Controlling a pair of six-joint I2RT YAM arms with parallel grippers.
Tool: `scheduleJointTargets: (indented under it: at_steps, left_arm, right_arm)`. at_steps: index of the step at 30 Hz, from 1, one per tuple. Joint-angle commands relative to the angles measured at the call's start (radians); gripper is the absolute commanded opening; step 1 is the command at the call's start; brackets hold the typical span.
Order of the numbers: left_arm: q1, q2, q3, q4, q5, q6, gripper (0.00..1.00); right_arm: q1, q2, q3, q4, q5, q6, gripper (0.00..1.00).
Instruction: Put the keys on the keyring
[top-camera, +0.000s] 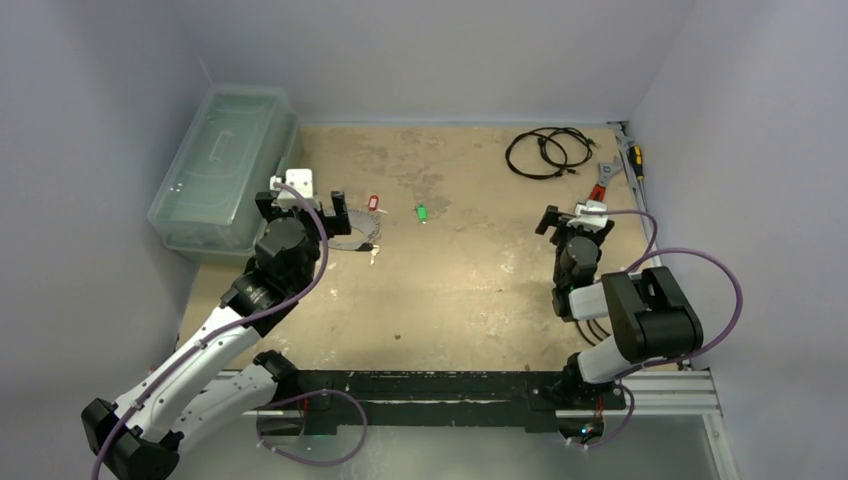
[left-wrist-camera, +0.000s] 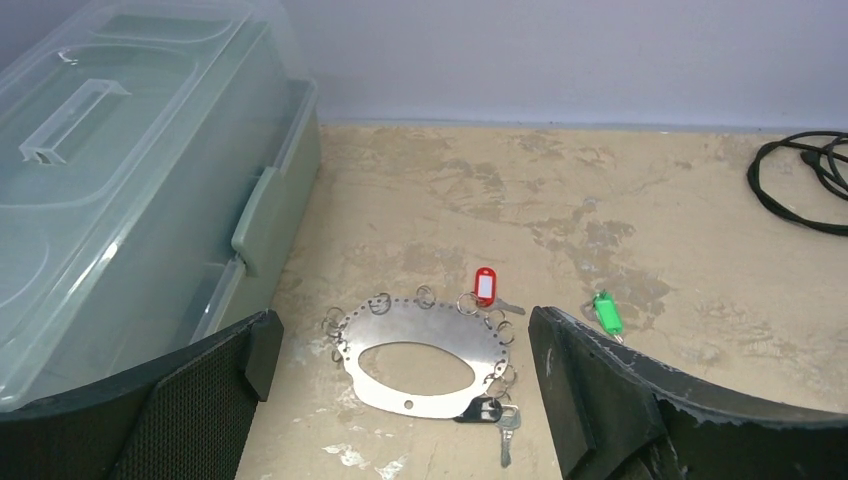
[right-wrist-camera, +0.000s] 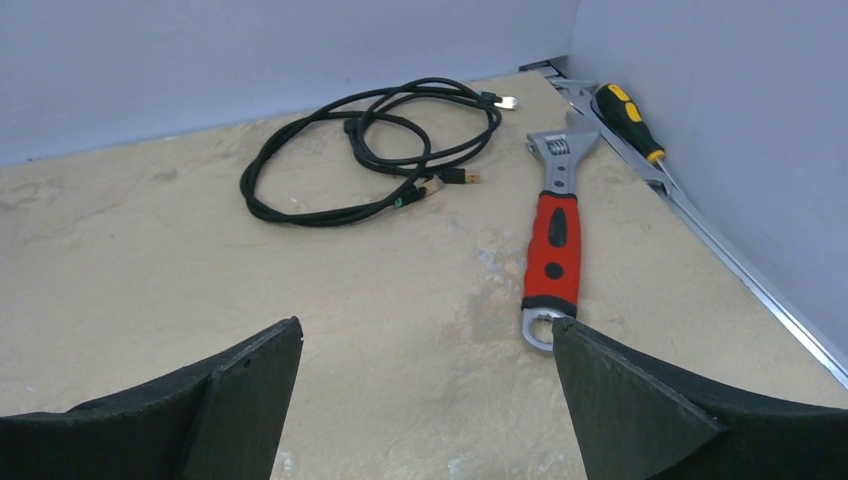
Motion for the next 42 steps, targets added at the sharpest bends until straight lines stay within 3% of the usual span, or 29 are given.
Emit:
scheduleJointTargets:
  at_steps: [1,6,10,15,18,22,31,42]
  left_arm:
    - [0.003,-0.013,0.012,0.008,0.041,0.023,0.99]
    - [0.003,0.004,0.018,-0.002,0.049,0.022,0.99]
    - [0.003,0.002,0.018,-0.003,0.046,0.023,0.99]
    - [0.003,-0.003,0.020,-0.004,0.055,0.022,0.99]
    - [0.003,-0.002,0.021,-0.005,0.057,0.026,0.99]
    - [0.003,-0.011,0.020,-0.006,0.051,0.024,0.99]
    - [0.003,-0.010,0.021,-0.006,0.056,0.031,0.99]
    - [0.003,-0.010,0.020,-0.006,0.052,0.033,0.99]
  right_arm:
    - [0.001,-0.028,0.033,-0.013,0.090,0.010,0.99]
    - [0.002,-0.045,0.039,-0.008,0.060,-0.016,0.99]
    - [0.011,-0.133,0.242,-0.455,0.070,-0.007,0.99]
    - [0.012,-0.154,0.443,-0.751,-0.045,0.058,0.99]
    - [0.016,-0.079,0.635,-1.013,-0.162,0.125,0.99]
    - [0.073,0.042,0.847,-1.225,-0.252,0.171,0.99]
    - [0.292,0.307,1.191,-1.395,-0.315,0.201,0.99]
    - [0.506,0.547,1.473,-1.474,-0.384,0.235,0.97]
